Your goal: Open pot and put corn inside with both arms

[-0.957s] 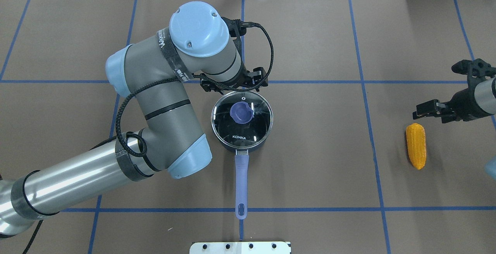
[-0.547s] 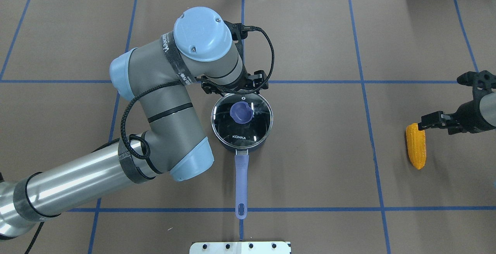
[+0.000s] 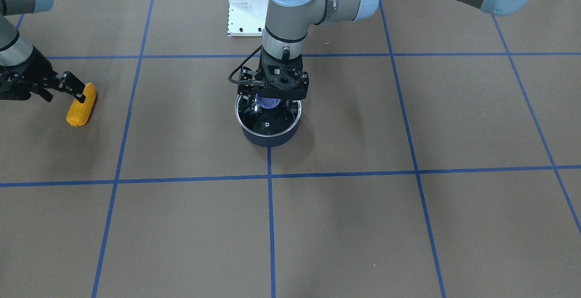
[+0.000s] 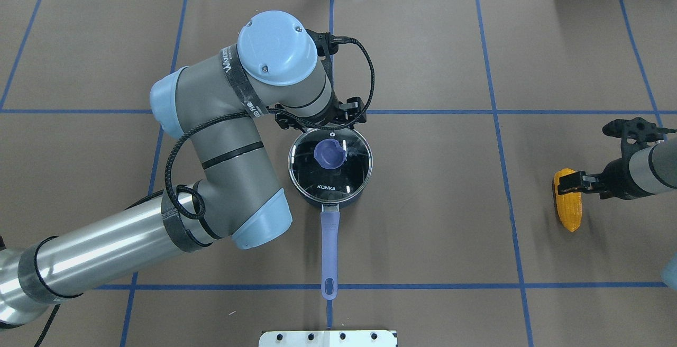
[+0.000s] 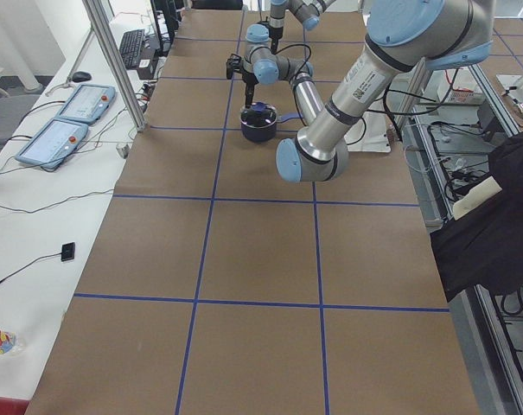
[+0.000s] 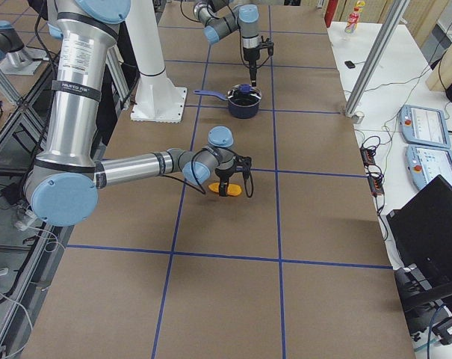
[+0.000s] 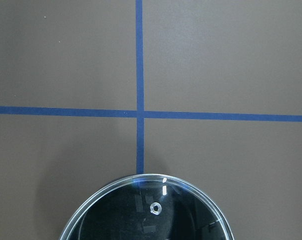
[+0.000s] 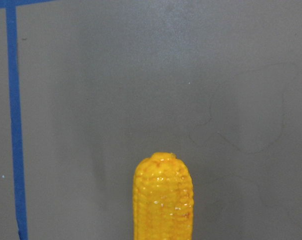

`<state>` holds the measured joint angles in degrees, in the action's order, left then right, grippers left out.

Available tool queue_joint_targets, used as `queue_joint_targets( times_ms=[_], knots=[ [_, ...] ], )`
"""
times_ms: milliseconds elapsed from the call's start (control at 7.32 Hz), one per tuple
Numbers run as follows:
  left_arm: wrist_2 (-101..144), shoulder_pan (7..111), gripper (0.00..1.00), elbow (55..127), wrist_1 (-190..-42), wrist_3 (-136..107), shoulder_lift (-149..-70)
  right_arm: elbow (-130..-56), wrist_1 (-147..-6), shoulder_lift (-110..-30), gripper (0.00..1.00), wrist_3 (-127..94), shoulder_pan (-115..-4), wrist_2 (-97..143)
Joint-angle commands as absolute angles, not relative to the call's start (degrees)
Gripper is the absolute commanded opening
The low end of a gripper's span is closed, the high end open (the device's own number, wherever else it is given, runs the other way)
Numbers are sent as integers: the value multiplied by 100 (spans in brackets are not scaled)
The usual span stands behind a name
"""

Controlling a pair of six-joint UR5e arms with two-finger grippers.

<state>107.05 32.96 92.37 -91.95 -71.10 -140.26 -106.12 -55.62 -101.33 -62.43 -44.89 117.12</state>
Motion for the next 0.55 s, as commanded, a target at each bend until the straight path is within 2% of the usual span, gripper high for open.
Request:
queue_joint_targets(
  times_ms=[0,273,410],
  knots=[
    [10705,3296,96,9264,-9185,-7110,-14010,-10390,-5563,-9925,99,-6275,-4333,11584],
    [10705,3296,96,9264,-9185,-7110,-14010,-10257,-5546,-9800,97,-6275,-4333,11584],
    [10705,3296,96,9264,-9185,-7110,-14001,-10239,-5546,-9756,91,-6267,-4333,11593]
  ],
)
